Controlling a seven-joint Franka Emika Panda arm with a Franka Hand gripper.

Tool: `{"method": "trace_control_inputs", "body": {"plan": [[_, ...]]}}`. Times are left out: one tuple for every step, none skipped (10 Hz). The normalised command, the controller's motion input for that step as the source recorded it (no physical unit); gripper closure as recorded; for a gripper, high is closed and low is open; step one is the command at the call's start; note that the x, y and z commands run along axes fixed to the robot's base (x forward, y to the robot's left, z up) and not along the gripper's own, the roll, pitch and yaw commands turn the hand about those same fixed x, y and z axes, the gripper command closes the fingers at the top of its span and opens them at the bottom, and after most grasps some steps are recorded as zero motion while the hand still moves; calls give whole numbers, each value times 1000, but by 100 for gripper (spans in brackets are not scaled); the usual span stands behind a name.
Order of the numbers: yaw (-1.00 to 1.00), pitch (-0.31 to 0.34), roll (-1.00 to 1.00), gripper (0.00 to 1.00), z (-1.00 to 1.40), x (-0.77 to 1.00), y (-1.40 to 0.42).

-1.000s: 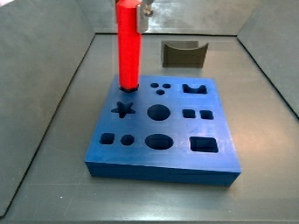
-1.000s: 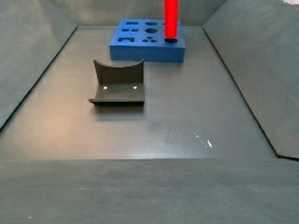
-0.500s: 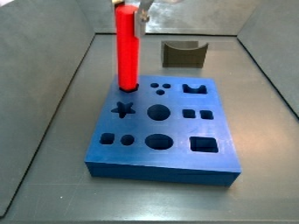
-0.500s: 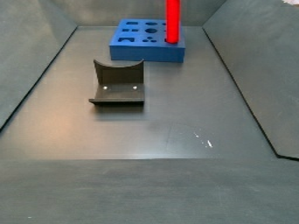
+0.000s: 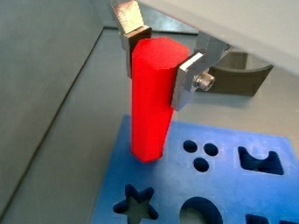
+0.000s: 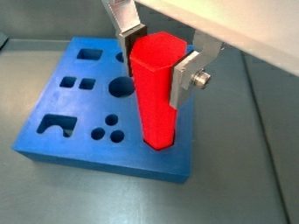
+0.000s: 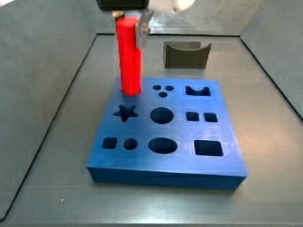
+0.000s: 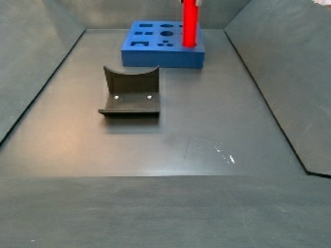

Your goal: Insert the hexagon object.

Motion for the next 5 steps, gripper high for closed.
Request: {"method": "trace_control_inputs", "body": {"plan": [[417,-281,0,100,-380,-60,-154],[391,-314,4,100,-414,-143,-91],[240,-340,147,100,-526,-286,-31],[86,-284,224,100,-560,-300,-46],[0,-260,37,100,-386,-286,-111]]}}
